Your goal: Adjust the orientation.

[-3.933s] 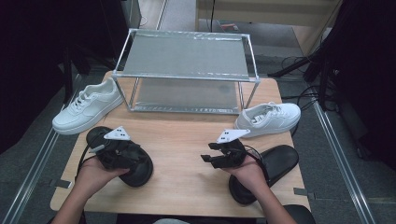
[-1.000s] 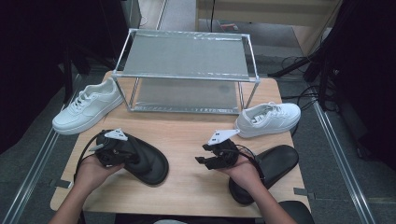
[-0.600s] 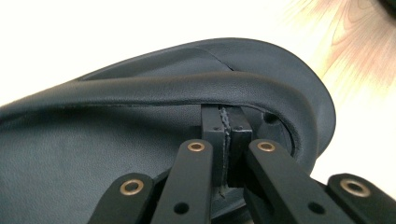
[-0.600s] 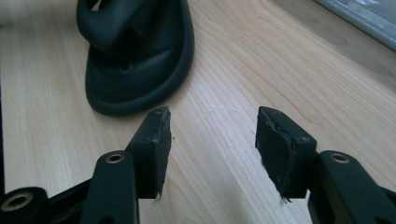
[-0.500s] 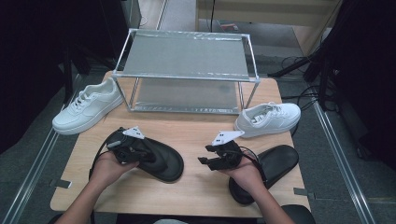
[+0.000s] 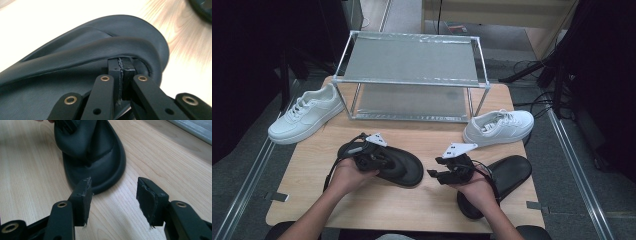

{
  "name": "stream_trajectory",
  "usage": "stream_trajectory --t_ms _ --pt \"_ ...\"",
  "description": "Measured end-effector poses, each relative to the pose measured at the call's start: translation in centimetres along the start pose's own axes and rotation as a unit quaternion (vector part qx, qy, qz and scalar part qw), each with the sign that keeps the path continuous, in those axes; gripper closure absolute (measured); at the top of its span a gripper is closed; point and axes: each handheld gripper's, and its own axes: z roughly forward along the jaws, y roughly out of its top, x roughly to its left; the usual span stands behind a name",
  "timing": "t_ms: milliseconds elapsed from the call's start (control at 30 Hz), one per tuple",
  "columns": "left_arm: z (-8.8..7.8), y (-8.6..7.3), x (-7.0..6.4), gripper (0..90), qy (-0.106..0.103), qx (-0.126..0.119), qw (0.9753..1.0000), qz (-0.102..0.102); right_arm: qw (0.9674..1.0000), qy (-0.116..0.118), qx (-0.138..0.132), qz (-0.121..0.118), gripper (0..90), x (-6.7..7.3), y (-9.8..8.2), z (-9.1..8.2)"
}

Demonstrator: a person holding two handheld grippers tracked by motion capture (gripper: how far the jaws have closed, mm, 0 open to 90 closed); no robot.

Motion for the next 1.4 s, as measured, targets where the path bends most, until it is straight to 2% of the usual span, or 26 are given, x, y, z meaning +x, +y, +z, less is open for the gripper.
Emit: stream_trajectory --t_ms 167,367,533,600,700,867,933,1100,1233,1267,1333,1400 --pt "1.2 1.2 -0.7 90.0 -0.010 -0.002 0.9999 0.010 1.0000 -0.004 -0.003 0.007 47.4 0.0 -0.2 -0.1" --pt "2.2 2.6 -1.4 90.0 -0.025 -0.015 0.9994 0.017 0.9999 -0.007 -0.002 0.008 47.5 0.2 -0.5 -0.1" --pt "2.6 3.1 -1.8 87.9 -0.030 -0.013 0.9988 0.036 0.9999 -0.011 -0.003 0.012 47.7 0.4 -0.6 0.1" --pt "2.3 3.0 -1.4 86.1 -0.035 -0.016 0.9987 0.033 0.9999 -0.011 -0.002 0.012 47.8 0.4 -0.6 0.1" --pt "1.4 2.7 -0.6 83.8 -0.029 -0.018 0.9986 0.039 0.9999 -0.013 -0.002 0.011 47.8 0.5 -0.8 0.1" --pt "-0.4 1.8 0.7 73.9 -0.032 -0.024 0.9988 0.028 0.9998 -0.013 -0.005 0.013 47.9 0.5 -0.8 0.2" --pt "-1.3 1.4 1.0 69.1 -0.023 -0.033 0.9988 0.029 0.9998 -0.012 -0.005 0.013 47.9 0.6 -0.7 0.3" --pt "-3.0 0.5 1.8 59.2 -0.015 -0.056 0.9979 0.027 0.9999 -0.009 -0.008 0.011 47.9 0.8 -0.6 0.6" --pt "-3.9 -0.1 2.3 49.2 -0.006 -0.068 0.9975 0.016 0.9998 -0.007 -0.013 0.010 48.0 1.0 -0.4 0.8" --pt "-4.0 -0.3 2.4 47.5 -0.008 -0.070 0.9975 0.007 0.9998 -0.007 -0.014 0.009 48.0 1.0 -0.3 0.8" --pt "-4.2 -0.7 2.7 45.0 -0.005 -0.066 0.9978 -0.006 0.9998 -0.004 -0.018 0.005 48.0 1.0 0.0 0.9" --pt "-4.4 -1.1 2.8 44.5 0.003 -0.062 0.9980 -0.009 0.9998 -0.002 -0.021 0.003 48.3 1.0 0.2 1.0"
